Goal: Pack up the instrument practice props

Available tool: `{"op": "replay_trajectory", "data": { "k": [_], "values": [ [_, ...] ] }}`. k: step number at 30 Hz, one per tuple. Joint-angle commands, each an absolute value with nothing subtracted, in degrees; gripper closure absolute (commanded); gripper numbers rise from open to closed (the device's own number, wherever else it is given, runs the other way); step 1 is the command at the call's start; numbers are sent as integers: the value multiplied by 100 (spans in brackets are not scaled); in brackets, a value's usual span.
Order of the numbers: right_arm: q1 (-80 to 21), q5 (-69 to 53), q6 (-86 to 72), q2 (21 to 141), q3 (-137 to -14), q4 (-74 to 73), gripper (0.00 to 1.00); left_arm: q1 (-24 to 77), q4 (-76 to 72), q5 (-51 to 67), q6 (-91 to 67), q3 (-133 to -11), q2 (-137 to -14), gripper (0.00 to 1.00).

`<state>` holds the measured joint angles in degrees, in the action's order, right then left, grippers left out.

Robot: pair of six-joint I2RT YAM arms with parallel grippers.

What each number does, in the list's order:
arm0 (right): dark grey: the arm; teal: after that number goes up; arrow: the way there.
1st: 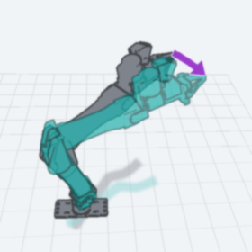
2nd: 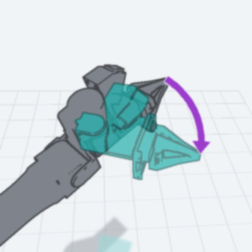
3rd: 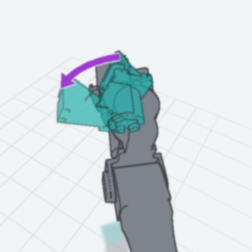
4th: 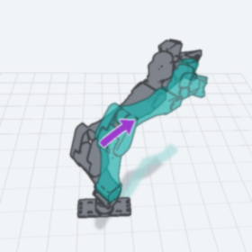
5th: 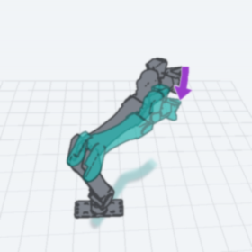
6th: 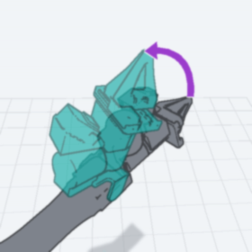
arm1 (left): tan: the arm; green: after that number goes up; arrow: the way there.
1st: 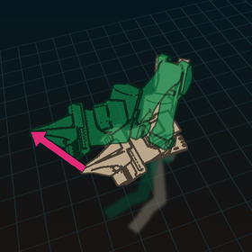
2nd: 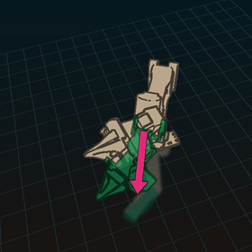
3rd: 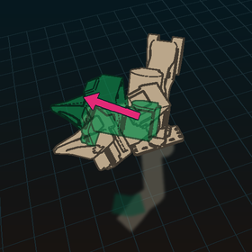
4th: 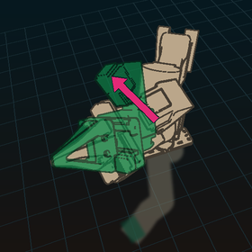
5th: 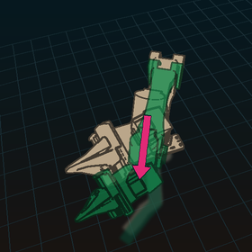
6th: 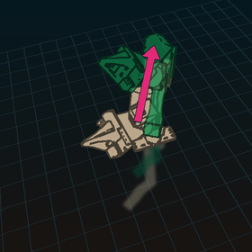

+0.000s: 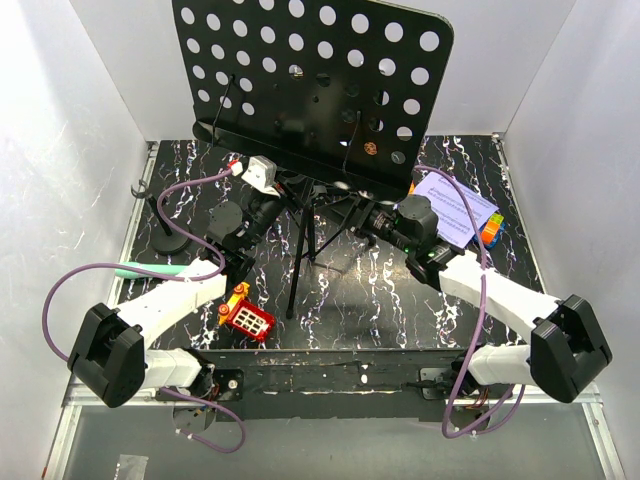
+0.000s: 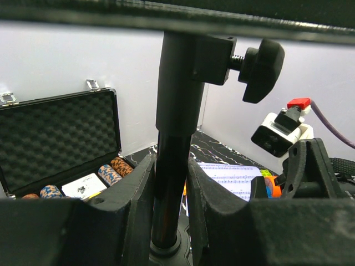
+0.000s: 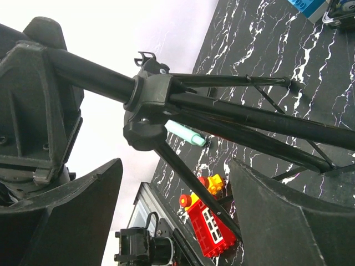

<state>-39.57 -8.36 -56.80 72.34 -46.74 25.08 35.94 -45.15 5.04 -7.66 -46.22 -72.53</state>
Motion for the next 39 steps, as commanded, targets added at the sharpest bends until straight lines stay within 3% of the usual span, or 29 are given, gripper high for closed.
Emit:
{"op": "replay_trajectory", "data": {
  "k": [1, 13, 19, 22, 28, 39],
  "values": [
    [-3859, -923, -5784, 7356, -5079, 2874, 17, 3726, -4008, 642, -949, -4632, -7339, 100],
    [-3709, -1257, -5660, 7831, -5432, 3032, 41, 3727, -3973, 668, -923, -4649, -7313, 100],
    [-3700, -1564, -5520, 7954, -5467, 3137, 77, 3735, -3964, 668, -923, -4632, -7304, 100],
    [-3709, -1512, -5187, 7867, -5327, 3190, 88, 3735, -3955, 659, -932, -4632, -7286, 100],
    [-4015, -1030, -3405, 7603, -5063, 3103, 99, 3744, -3929, 615, -949, -4623, -7321, 100],
    [-4991, 675, 417, 7435, -4430, 3682, 99, 3788, -3937, 562, -1002, -4676, -7444, 100]
  ]
}}
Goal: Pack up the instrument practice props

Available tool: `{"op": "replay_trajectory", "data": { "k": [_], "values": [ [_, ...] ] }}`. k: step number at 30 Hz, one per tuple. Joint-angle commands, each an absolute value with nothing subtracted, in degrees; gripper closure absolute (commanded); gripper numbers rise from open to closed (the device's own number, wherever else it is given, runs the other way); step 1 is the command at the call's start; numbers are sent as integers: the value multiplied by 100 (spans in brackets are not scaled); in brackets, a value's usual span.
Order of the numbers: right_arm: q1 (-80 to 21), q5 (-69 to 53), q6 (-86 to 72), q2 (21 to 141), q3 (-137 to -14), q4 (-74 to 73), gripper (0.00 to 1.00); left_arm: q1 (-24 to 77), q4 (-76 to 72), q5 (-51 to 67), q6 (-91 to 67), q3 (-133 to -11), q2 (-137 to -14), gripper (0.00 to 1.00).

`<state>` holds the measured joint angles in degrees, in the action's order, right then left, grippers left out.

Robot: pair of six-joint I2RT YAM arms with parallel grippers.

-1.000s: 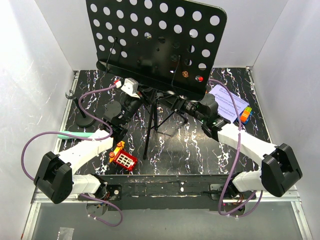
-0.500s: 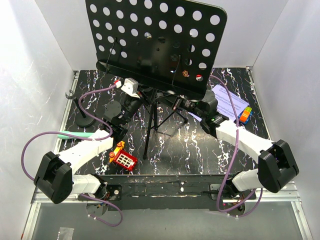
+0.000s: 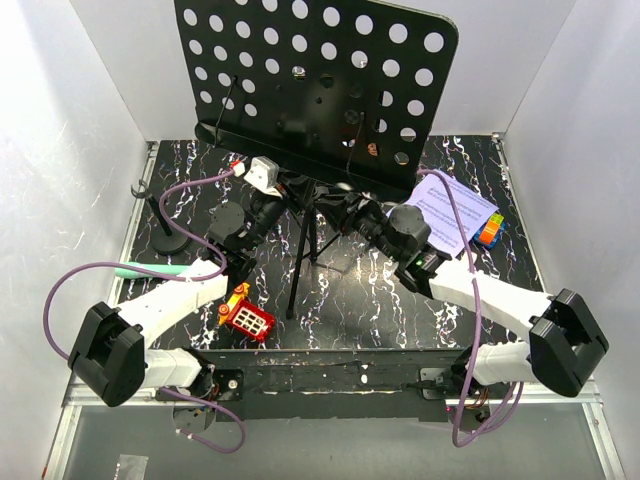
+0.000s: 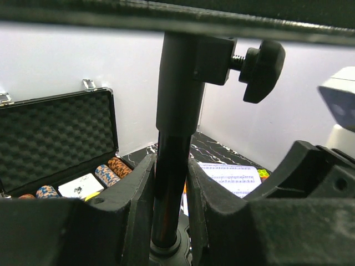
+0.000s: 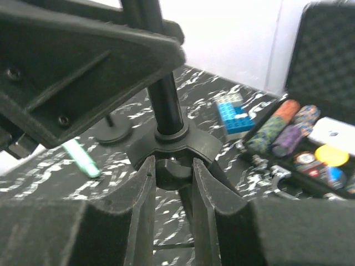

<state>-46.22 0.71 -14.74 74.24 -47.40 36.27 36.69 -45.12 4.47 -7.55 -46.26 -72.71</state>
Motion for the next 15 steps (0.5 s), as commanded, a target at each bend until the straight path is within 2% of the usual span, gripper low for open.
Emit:
{"op": "replay_trajectory", "data": {
  "k": [1, 15],
  "values": [
    [-5088, 903, 709, 7470, -4377, 3831, 99, 3797, -3946, 562, -1011, -4693, -7470, 100],
    [-6284, 2399, 6158, 8551, -3920, 5826, 99, 3841, -3955, 510, -1011, -4658, -7506, 100]
  ]
}}
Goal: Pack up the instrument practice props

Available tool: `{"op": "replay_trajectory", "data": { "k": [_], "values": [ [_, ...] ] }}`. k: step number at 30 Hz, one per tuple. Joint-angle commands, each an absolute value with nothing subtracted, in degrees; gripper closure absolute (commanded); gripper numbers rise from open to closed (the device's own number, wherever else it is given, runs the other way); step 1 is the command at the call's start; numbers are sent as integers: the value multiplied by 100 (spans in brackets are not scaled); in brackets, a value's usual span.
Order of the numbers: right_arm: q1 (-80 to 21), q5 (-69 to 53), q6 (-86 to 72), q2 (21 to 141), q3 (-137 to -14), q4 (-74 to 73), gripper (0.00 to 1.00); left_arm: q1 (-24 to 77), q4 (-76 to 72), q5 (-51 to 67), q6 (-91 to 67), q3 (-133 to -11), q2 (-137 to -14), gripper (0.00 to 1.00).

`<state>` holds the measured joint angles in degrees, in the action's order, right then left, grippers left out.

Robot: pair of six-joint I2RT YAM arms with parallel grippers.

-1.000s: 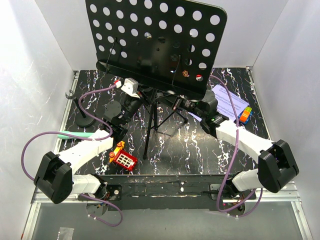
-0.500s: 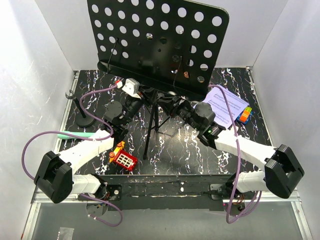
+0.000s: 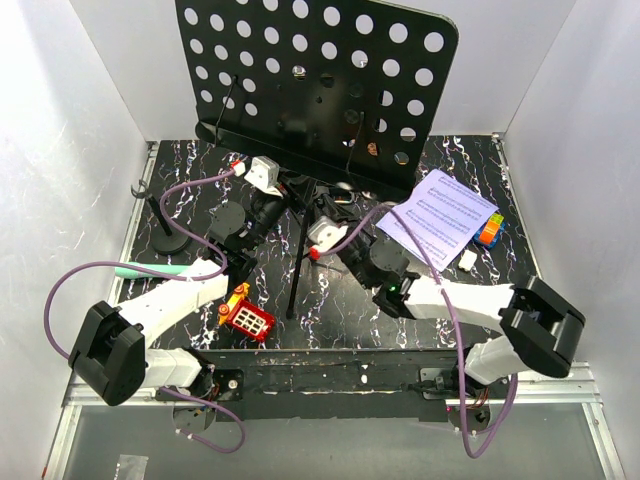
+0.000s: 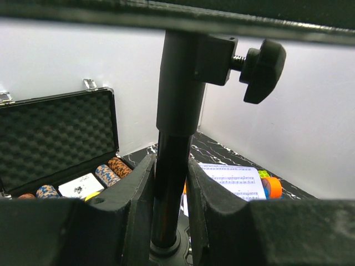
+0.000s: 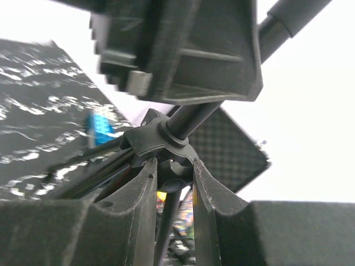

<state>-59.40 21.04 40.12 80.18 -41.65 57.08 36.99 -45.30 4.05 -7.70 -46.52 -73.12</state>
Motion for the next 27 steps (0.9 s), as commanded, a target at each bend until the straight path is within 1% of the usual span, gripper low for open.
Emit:
{"op": "replay_trajectory", "data": {
  "k": [1, 2, 4, 7, 8, 9, 12, 13, 14, 16, 18, 19, 21, 25, 27],
  "values": [
    [-6354, 2530, 6518, 8691, -3998, 5871, 99, 3841, -3946, 501, -993, -4650, -7506, 100],
    [-6424, 2766, 6852, 8832, -4130, 5958, 99, 3832, -3946, 501, -967, -4641, -7515, 100],
    [-6582, 3188, 7284, 9113, -4306, 6607, 99, 3841, -3938, 466, -923, -4597, -7532, 100],
    [-6732, 3514, 7305, 9167, -4421, 7039, 98, 3832, -3964, 422, -888, -4527, -7488, 100],
    [-6776, 3629, 7086, 9063, -4456, 6936, 93, 3841, -3955, 413, -879, -4518, -7471, 100],
    [-6794, 3734, 6788, 8905, -4500, 6717, 85, 3841, -3938, 413, -862, -4518, -7462, 100],
    [-6873, 3980, 5935, 8430, -4710, 5751, 58, 3841, -3946, 378, -826, -4544, -7418, 100],
    [-6925, 4112, 5820, 8333, -4807, 5548, 50, 3841, -3946, 378, -826, -4561, -7418, 100],
    [-7004, 4296, 5792, 8245, -4869, 5546, 45, 3832, -3946, 378, -826, -4588, -7435, 100],
    [-7180, 4578, 5827, 8113, -4834, 5739, 29, 3832, -3946, 395, -835, -4623, -7435, 100],
    [-7390, 4841, 5635, 7894, -4764, 5678, 22, 3841, -3877, 413, -818, -4632, -7435, 100],
    [-7522, 4973, 5381, 7736, -4720, 5452, 19, 3832, -3780, 404, -809, -4641, -7436, 100],
    [-7646, 5167, 4505, 7367, -4720, 4611, 16, 3841, -3639, 387, -791, -4597, -7418, 100],
    [-7691, 4809, 1598, 6436, -4676, 2062, 15, 3832, -3279, 308, -721, -4316, -7252, 100],
    [-7673, 4580, 900, 6075, -4405, 1732, 15, 3832, -3156, 212, -738, -4071, -7129, 100]
  ]
}}
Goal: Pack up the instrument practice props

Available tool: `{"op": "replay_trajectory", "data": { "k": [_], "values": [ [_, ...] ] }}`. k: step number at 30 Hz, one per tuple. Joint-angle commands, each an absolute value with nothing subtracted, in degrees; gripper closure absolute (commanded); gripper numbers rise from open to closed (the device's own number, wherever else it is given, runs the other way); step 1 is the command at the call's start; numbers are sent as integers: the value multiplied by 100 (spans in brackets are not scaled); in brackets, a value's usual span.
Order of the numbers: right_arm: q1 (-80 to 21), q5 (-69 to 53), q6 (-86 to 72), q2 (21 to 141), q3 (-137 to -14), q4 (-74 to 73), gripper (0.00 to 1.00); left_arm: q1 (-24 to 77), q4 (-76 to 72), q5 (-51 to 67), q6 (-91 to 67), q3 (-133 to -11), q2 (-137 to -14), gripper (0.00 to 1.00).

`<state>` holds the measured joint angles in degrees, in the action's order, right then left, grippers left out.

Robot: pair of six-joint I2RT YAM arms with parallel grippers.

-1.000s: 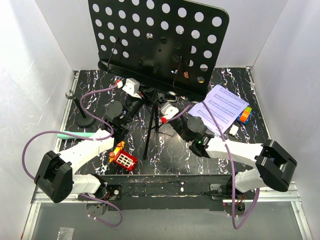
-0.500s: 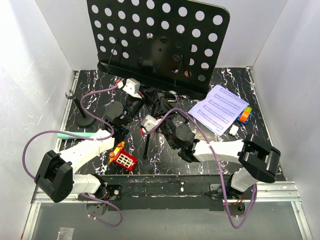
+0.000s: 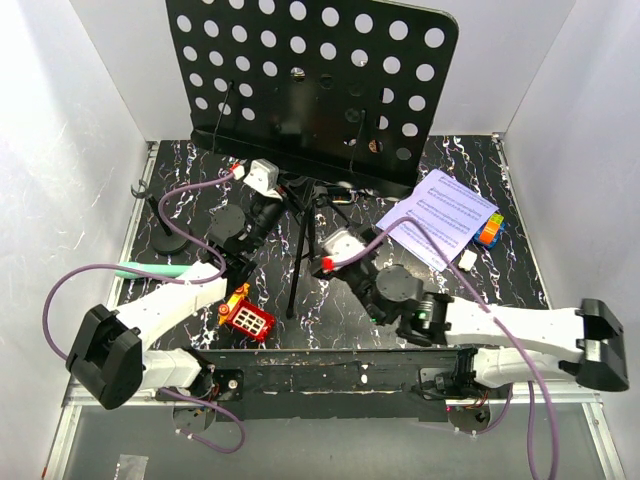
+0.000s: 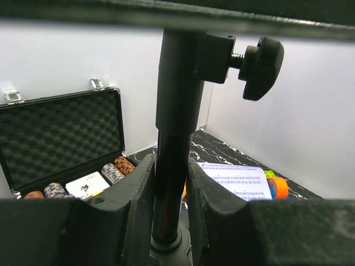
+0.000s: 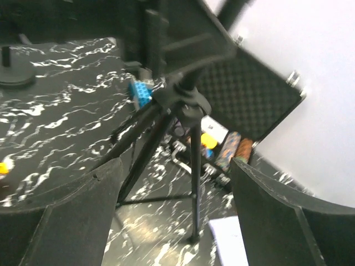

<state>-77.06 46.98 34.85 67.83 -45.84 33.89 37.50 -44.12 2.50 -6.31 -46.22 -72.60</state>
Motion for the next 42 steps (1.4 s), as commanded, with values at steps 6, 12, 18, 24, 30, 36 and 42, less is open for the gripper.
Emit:
{"op": "replay_trajectory", "data": {
  "k": [6, 12, 18, 24, 30, 36, 42],
  "values": [
    [-7673, 4561, -421, 5669, -3894, 1143, 16, 3884, -3050, 79, -931, -3543, -7014, 100],
    [-7410, 4466, -1211, 5230, -3551, 1081, 16, 3981, -2874, -114, -1265, -3349, -6952, 100],
    [-6268, 3201, -2346, 4747, -3174, 1133, 15, 4183, -2559, -474, -1590, -2928, -6567, 100],
    [-5933, 2638, -2013, 4948, -3216, 1608, 13, 4263, -1961, -808, -1793, -2681, -5933, 100],
    [-5889, 1592, -1837, 5448, -3366, 2213, 9, 4350, -1557, -975, -2030, -2549, -5582, 100],
    [-5889, 906, -1688, 5651, -3296, 3031, 8, 4421, -863, -1081, -1977, -2724, -5546, 100],
    [-5836, 1188, -1267, 6011, -3559, 3392, 14, 4535, -247, -1116, -2328, -2733, -5380, 100]
  ]
}}
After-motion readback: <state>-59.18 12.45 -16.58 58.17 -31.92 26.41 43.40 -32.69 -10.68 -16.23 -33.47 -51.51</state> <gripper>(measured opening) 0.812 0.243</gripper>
